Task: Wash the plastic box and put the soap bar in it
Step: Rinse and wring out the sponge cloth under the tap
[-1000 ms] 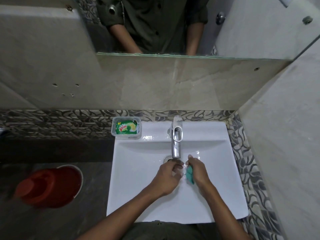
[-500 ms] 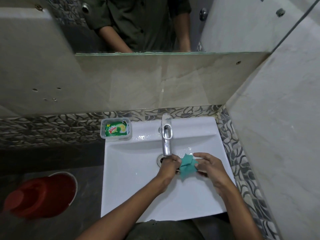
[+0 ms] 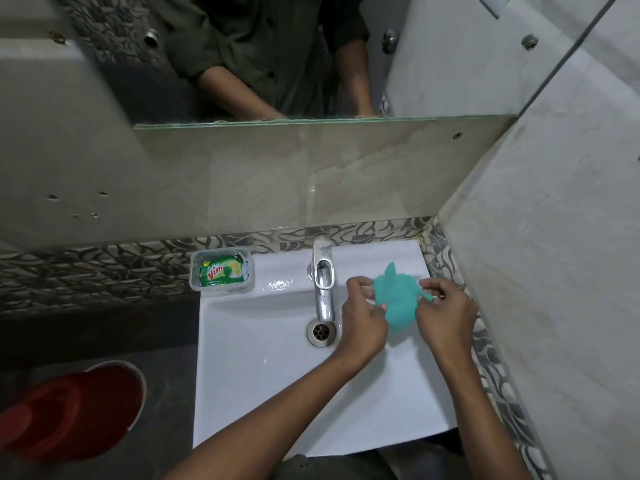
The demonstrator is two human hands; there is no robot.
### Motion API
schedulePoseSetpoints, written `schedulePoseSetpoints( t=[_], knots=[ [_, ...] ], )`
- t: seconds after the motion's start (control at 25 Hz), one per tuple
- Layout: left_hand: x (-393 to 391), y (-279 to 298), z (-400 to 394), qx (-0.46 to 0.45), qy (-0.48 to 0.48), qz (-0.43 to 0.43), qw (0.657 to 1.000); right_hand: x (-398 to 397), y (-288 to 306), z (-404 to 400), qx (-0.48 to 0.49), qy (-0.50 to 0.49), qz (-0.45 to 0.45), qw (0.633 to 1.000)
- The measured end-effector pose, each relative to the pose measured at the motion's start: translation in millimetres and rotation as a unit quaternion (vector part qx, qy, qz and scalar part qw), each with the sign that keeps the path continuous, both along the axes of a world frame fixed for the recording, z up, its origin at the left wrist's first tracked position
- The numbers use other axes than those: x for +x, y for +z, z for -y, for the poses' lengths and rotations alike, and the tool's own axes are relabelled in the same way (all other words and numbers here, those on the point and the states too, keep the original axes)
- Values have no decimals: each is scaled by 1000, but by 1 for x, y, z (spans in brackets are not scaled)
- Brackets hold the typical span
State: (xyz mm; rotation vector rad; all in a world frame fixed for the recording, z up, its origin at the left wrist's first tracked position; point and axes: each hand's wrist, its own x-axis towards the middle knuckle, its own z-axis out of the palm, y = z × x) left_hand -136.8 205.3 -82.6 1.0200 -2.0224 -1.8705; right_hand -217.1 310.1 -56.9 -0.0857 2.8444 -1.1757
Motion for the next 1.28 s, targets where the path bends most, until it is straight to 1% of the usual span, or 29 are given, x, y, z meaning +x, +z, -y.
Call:
schedulePoseSetpoints(
  t=[0.08, 0.16, 0.24, 0.32, 0.4, 0.48, 0.6, 0.68, 0.72, 0.8, 0.84, 0.92, 1.0, 1.04, 1.16, 1.28],
  knots=[
    [-23, 13, 1, 36, 35, -14, 999, -16, 11, 15, 34, 13, -88, 995],
    [-40, 20, 2, 105, 23, 7, 994, -40, 20, 35, 81, 52, -149, 984],
    [-47, 20, 2, 153, -21, 55, 987, -60, 24, 53, 156, 101, -162, 969],
    [-45, 14, 3, 147, -34, 90, 984, -66, 17, 59, 221, 108, -152, 957],
    [-42, 7, 10, 89, -30, 96, 991, -57, 4, 57, 226, 111, -147, 957],
    [-41, 4, 17, 8, -52, 87, 995, -46, -14, 53, 226, 166, -131, 951],
    [-42, -1, 22, -92, -157, 76, 980, -38, -36, 48, 303, 230, -73, 922],
    [-44, -1, 25, -159, -237, 94, 954, -39, -43, 47, 343, 231, -64, 908],
    [-45, 0, 27, -208, -266, 113, 934, -41, -45, 48, 353, 224, -63, 906],
    [-51, 4, 31, -309, -293, 155, 891, -42, -46, 51, 369, 203, -53, 905],
    [-55, 6, 33, -341, -299, 173, 874, -43, -46, 54, 376, 193, -49, 905],
    [-62, 11, 36, -366, -315, 203, 852, -44, -45, 58, 379, 187, -48, 905],
    [-64, 16, 40, -382, -330, 213, 837, -45, -42, 58, 375, 195, -55, 905],
    [-63, 19, 42, -386, -326, 206, 838, -45, -41, 56, 373, 201, -58, 904],
    [-48, 30, 46, -386, -288, 155, 863, -34, -38, 51, 361, 195, -77, 909],
    [-31, 48, 49, -399, -283, 110, 865, -23, -29, 57, 322, 188, -97, 923]
  ],
)
